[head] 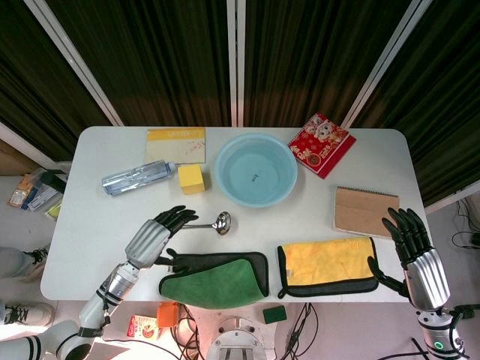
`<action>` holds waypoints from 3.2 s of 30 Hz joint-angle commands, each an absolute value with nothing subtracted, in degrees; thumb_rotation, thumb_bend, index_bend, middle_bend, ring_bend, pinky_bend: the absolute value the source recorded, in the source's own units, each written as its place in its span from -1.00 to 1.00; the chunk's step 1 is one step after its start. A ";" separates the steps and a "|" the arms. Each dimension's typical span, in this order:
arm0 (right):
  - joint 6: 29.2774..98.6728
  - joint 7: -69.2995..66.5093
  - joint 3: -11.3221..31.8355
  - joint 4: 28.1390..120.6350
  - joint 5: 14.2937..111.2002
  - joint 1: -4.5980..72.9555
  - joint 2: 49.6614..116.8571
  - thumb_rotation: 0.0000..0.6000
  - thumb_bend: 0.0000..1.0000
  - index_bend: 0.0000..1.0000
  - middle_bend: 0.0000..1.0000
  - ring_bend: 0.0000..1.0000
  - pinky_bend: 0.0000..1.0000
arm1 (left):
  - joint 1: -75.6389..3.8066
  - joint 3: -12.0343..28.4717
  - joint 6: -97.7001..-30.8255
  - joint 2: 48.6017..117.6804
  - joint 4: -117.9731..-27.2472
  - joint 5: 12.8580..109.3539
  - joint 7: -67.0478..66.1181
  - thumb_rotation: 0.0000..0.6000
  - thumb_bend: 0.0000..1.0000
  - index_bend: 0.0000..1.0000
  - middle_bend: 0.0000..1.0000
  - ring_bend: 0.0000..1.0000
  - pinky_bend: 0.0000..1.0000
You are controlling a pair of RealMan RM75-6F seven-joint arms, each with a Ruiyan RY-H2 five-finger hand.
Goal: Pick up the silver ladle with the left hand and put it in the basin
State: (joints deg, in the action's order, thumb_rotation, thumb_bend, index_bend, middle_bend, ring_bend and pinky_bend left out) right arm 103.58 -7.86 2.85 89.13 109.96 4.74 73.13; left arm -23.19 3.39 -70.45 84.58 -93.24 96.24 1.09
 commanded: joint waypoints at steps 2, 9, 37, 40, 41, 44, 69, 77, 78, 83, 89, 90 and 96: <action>103.78 -7.89 2.78 88.92 109.72 4.74 73.17 1.00 -0.27 -1.00 -1.00 -1.00 -1.00 | -23.37 3.53 -70.72 84.80 -92.76 95.29 0.84 1.00 -0.82 -0.63 -0.66 -0.79 -0.48; 104.88 -9.12 2.60 87.09 108.51 4.22 73.26 1.00 -0.28 -1.00 -1.00 -1.00 -1.00 | -22.29 4.05 -71.31 86.60 -89.36 90.45 -2.65 1.00 -0.78 -0.63 -0.66 -0.76 -0.48; 108.41 -16.14 4.26 80.10 100.69 1.24 71.69 1.00 -0.31 -1.00 -1.00 -1.00 -1.00 | -28.31 7.22 -60.43 105.95 -63.11 75.95 -10.78 1.00 -0.47 -0.16 -0.53 -0.70 -0.49; 108.18 -16.21 4.22 79.89 100.56 1.26 71.78 1.00 -0.31 -1.00 -1.00 -1.00 -1.00 | -28.46 7.40 -60.41 106.78 -61.39 75.52 -10.85 1.00 -0.46 -0.15 -0.53 -0.71 -0.49; 108.08 -16.09 4.17 79.81 100.60 1.28 71.83 1.00 -0.31 -1.00 -1.00 -1.00 -1.00 | -28.58 7.46 -60.15 107.11 -60.67 75.27 -10.66 1.00 -0.46 -0.14 -0.53 -0.71 -0.49; 108.05 -15.97 4.22 79.87 100.54 1.27 71.80 1.00 -0.31 -1.00 -1.00 -1.00 -1.00 | -28.78 7.52 -60.13 107.53 -59.96 75.26 -10.07 1.00 -0.42 -0.11 -0.53 -0.70 -0.49; 107.78 -16.77 4.60 79.15 99.69 1.26 71.62 1.00 -0.33 -1.00 -1.00 -1.00 -1.00 | -29.59 6.70 -58.51 108.43 -57.24 74.61 -10.37 1.00 -0.31 0.01 -0.53 -0.72 -0.53; 107.50 -17.12 4.61 78.75 99.30 1.23 71.69 1.00 -0.33 -1.00 -1.00 -1.00 -1.00 | -29.54 6.85 -58.69 107.75 -58.85 74.78 -8.44 1.00 -0.29 0.14 -0.53 -0.72 -0.53; 107.49 -17.18 4.60 78.68 99.29 1.22 71.67 1.00 -0.33 -1.00 -1.00 -1.00 -1.00 | -29.47 6.92 -58.80 107.47 -59.54 74.91 -7.51 1.00 -0.29 0.16 -0.52 -0.72 -0.53; 107.49 -17.76 4.41 78.18 99.62 1.29 71.56 1.00 -0.33 -1.00 -1.00 -1.00 -1.00 | -29.32 6.88 -60.32 106.31 -61.56 76.60 -3.83 1.00 -0.27 0.26 -0.44 -0.70 -0.48; 107.49 -18.53 4.37 77.59 99.57 1.34 71.69 1.00 -0.33 -1.00 -1.00 -1.00 -1.00 | -29.06 6.75 -63.02 105.07 -63.47 78.90 -0.48 1.00 -0.22 0.39 -0.24 -0.44 -0.05; 107.52 -18.60 4.35 77.53 99.60 1.34 71.70 1.00 -0.33 -1.00 -1.00 -1.00 -1.00 | -29.06 6.68 -63.28 104.93 -63.63 79.18 -0.20 1.00 -0.21 0.41 -0.20 -0.39 0.02; 107.57 -18.78 4.24 77.35 99.72 1.34 71.73 1.00 -0.34 -1.00 -1.00 -1.00 -1.00 | -29.24 6.38 -63.19 103.94 -64.86 79.77 1.37 1.00 -0.19 0.45 -0.07 -0.18 0.32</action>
State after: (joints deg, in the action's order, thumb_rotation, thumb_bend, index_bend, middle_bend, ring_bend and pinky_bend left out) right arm 107.57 -18.78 4.24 77.35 99.72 1.35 71.73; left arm -29.22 6.43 -63.25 104.03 -64.75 79.74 1.26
